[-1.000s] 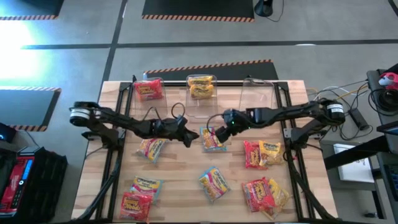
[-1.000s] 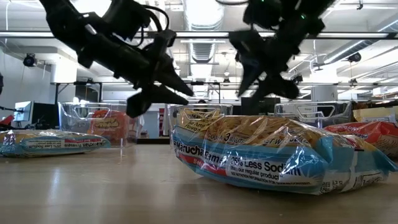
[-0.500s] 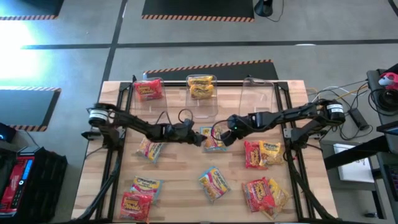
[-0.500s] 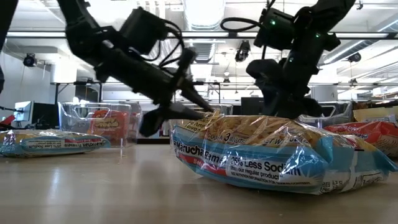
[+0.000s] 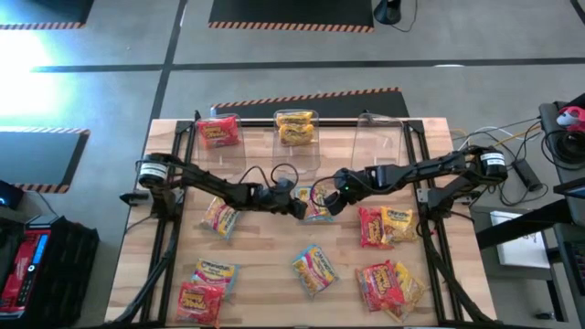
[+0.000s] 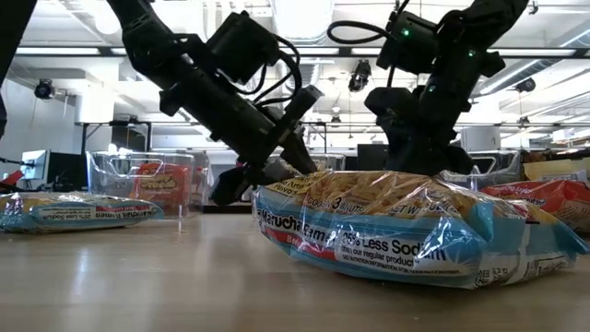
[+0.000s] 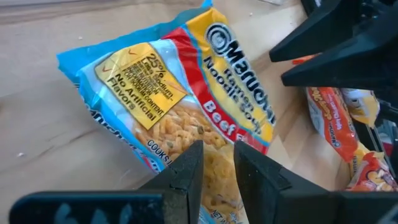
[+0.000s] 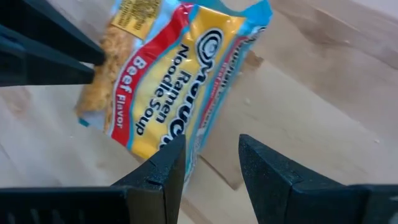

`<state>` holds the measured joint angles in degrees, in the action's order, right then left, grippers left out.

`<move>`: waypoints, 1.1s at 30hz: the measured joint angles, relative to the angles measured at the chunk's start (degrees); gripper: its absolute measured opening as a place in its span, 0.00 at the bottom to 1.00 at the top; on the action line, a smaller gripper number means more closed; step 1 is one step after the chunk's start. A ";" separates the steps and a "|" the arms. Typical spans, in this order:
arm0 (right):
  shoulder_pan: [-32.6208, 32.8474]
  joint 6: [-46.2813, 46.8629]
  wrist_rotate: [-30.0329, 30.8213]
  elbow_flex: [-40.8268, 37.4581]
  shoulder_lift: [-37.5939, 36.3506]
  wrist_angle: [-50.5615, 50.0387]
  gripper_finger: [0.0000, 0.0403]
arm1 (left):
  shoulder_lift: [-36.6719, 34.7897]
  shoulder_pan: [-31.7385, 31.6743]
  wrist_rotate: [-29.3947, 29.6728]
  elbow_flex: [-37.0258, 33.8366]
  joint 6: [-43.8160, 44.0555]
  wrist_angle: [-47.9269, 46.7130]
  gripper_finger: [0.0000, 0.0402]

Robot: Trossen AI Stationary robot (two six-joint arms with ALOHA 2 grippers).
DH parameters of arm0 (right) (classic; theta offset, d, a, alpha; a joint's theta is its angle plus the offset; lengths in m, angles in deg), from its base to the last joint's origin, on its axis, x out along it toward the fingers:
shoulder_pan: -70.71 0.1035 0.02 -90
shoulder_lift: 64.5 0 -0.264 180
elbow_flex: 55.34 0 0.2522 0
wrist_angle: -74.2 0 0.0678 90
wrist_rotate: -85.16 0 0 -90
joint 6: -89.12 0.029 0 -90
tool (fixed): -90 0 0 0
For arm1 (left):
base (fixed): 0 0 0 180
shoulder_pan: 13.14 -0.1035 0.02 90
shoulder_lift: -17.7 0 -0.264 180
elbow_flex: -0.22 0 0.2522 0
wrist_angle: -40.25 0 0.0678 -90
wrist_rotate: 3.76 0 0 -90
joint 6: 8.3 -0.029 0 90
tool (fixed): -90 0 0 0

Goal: Sort Maruchan noodles
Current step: Put the blue noodle pack into the right transparent bin

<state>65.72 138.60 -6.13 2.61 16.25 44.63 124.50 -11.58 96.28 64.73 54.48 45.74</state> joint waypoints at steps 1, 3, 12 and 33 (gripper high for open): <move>0.11 0.00 -0.01 0.00 0.00 0.56 0.34 | 0.00 0.00 0.02 -0.18 0.33 -0.02 0.18; 0.43 0.37 -0.01 0.00 0.00 1.34 0.34 | 0.00 0.00 0.06 -0.56 0.62 0.21 0.18; 3.29 4.94 0.01 0.00 0.00 5.71 0.34 | -0.22 0.04 0.15 -2.05 0.75 -0.99 0.18; 7.62 12.09 8.03 0.00 0.00 9.37 0.53 | -0.04 0.02 1.44 -2.43 -2.24 -4.69 0.18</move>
<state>73.34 150.68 1.91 2.61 16.25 54.00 124.46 -11.56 97.72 62.30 52.24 41.05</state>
